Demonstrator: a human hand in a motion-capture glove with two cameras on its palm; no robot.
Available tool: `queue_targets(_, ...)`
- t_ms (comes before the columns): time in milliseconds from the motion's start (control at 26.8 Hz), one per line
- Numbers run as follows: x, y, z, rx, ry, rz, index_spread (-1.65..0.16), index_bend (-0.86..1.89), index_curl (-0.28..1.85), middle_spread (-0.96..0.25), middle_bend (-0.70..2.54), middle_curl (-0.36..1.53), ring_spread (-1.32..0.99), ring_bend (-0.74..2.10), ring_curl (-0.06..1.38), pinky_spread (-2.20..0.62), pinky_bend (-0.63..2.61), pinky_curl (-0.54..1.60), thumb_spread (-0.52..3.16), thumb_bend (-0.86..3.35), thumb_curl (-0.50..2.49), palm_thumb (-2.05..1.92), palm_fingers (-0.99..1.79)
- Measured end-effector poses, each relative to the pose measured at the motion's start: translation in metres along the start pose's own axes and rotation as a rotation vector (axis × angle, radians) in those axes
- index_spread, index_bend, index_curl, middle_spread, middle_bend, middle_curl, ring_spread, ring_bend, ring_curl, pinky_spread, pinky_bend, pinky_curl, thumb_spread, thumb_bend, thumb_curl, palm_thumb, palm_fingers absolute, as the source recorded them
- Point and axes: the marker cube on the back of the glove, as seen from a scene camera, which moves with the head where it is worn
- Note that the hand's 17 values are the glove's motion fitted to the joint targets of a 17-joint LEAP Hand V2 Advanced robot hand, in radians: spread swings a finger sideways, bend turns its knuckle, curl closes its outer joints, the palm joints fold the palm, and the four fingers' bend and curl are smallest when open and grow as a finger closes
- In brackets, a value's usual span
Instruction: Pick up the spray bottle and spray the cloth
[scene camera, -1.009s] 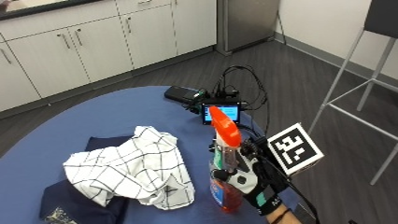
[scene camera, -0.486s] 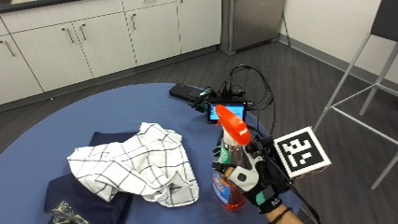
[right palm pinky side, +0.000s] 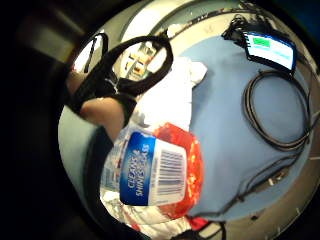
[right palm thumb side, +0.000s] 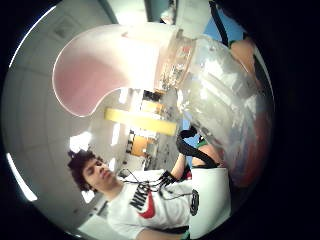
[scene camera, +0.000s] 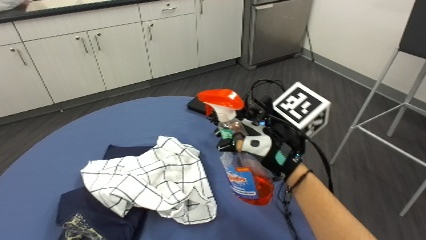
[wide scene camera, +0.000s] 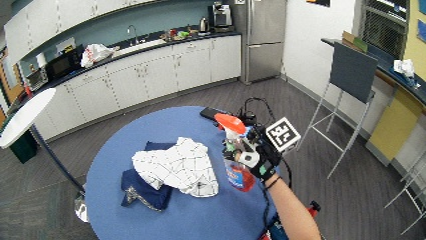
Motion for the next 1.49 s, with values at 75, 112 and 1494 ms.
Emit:
queue_targets(75,-0.005,-0.019,0.006,-0.106,0.019,0.077,-0.22,0.1,0.29,-0.08,0.35,0.44,-0.05,0.34,0.37,0.16,0.35,0.29,0.73,-0.03,0.53,0.94,1.07)
queue_targets(112,-0.004,-0.027,0.01,-0.152,0.027,0.118,-0.22,0.1,0.29,-0.08,0.36,0.44,-0.05,0.34,0.38,0.15,0.36,0.29,0.73,-0.03,0.53,0.93,1.08)
queue_targets(1494,0.051,-0.058,0.085,-0.397,0.29,0.467,-0.2,0.11,0.26,-0.05,0.42,0.45,-0.06,0.38,0.4,0.02,0.36,0.32,0.91,-0.02,0.52,0.85,1.12)
